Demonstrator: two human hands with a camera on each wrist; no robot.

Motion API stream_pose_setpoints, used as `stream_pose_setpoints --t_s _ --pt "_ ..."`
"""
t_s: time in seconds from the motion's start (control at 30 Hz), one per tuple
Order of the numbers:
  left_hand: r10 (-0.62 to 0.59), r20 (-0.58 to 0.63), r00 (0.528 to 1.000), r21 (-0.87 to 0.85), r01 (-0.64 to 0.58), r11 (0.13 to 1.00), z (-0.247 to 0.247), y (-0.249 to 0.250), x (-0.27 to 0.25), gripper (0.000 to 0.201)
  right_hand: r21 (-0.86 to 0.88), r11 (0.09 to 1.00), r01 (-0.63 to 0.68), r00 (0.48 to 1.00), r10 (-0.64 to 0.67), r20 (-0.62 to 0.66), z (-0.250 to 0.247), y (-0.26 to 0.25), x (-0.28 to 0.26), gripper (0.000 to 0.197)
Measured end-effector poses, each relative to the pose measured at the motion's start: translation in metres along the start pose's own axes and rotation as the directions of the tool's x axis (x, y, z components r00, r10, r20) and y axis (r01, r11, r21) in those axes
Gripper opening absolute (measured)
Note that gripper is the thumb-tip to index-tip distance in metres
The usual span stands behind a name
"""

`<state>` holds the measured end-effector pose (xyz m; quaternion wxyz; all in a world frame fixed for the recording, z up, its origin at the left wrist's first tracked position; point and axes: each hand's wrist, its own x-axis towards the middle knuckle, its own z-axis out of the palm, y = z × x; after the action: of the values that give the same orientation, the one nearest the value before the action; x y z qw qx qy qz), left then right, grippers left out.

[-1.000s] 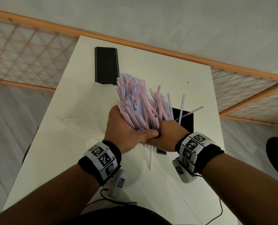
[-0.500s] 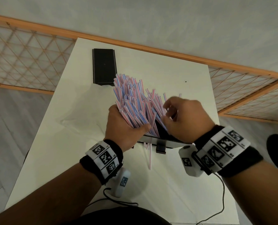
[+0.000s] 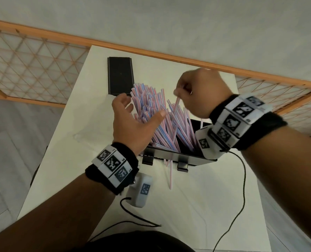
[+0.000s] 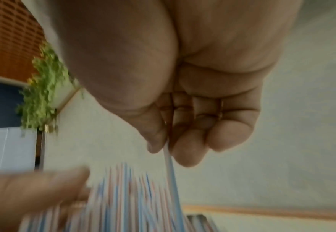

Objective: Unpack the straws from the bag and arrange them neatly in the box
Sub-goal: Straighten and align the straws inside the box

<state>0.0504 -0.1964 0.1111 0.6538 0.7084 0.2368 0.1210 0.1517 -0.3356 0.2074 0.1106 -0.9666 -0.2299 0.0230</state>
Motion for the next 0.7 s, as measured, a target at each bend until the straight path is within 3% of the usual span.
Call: stream_pose_setpoints --t_s 0.07,0.13,0.2,0.27,0.33,0.37,0.4,0.47,0.53,0.63,0.7 --pt "0.088 -0.029 0.996 0.062 -0.087 0.994 -0.003 0.005 -0.002 0.095 -0.025 0.999 0.034 0.994 -0.036 -0.102 -0.032 -0.003 -0.008 0.014" --pt "0.254 -0.053 0.966 0.126 -0.246 0.961 -0.003 0.017 -0.004 0.092 -0.027 0.998 0.049 0.982 -0.053 -0.183 -0.066 -0.007 -0.02 0.015" --pt "0.454 -0.054 0.889 0.159 -0.442 0.883 -0.002 0.029 -0.008 0.083 0.021 0.999 0.045 0.97 -0.038 -0.241 -0.091 -0.005 -0.031 0.016" --pt "0.629 -0.033 0.776 0.198 -0.612 0.766 0.002 0.039 -0.012 0.065 0.069 0.997 0.025 0.961 -0.005 -0.276 -0.103 -0.001 -0.039 0.014" --pt "0.722 0.005 0.692 0.198 -0.709 0.677 0.008 0.046 -0.016 0.045 0.033 0.999 0.009 0.963 0.0 -0.27 -0.109 0.006 -0.045 0.011" --pt "0.717 0.03 0.696 0.16 -0.711 0.684 0.012 0.047 -0.018 0.038 0.05 0.999 -0.009 0.967 0.021 -0.253 -0.11 0.005 -0.047 0.009" --pt "0.679 0.067 0.731 0.104 -0.682 0.724 0.017 0.046 -0.021 0.034 0.023 1.0 -0.013 0.97 0.019 -0.24 -0.108 0.004 -0.049 0.008" --pt "0.559 0.18 0.809 0.004 -0.569 0.822 0.026 0.043 -0.025 0.028 -0.055 0.998 -0.006 0.978 -0.005 -0.21 -0.093 0.003 -0.051 0.011" --pt "0.43 0.294 0.853 0.012 -0.454 0.891 0.035 0.036 -0.025 0.021 -0.097 0.995 0.0 0.991 -0.013 -0.133 -0.062 0.008 -0.046 0.013" --pt "0.225 0.449 0.865 0.158 -0.324 0.933 0.046 0.023 -0.022 0.014 -0.032 0.999 -0.011 0.998 0.013 0.059 -0.007 0.024 -0.034 0.014" --pt "0.071 0.545 0.836 0.248 -0.242 0.938 0.05 0.014 -0.019 0.014 0.075 0.995 -0.066 0.985 0.053 0.167 0.013 0.034 -0.035 0.024"
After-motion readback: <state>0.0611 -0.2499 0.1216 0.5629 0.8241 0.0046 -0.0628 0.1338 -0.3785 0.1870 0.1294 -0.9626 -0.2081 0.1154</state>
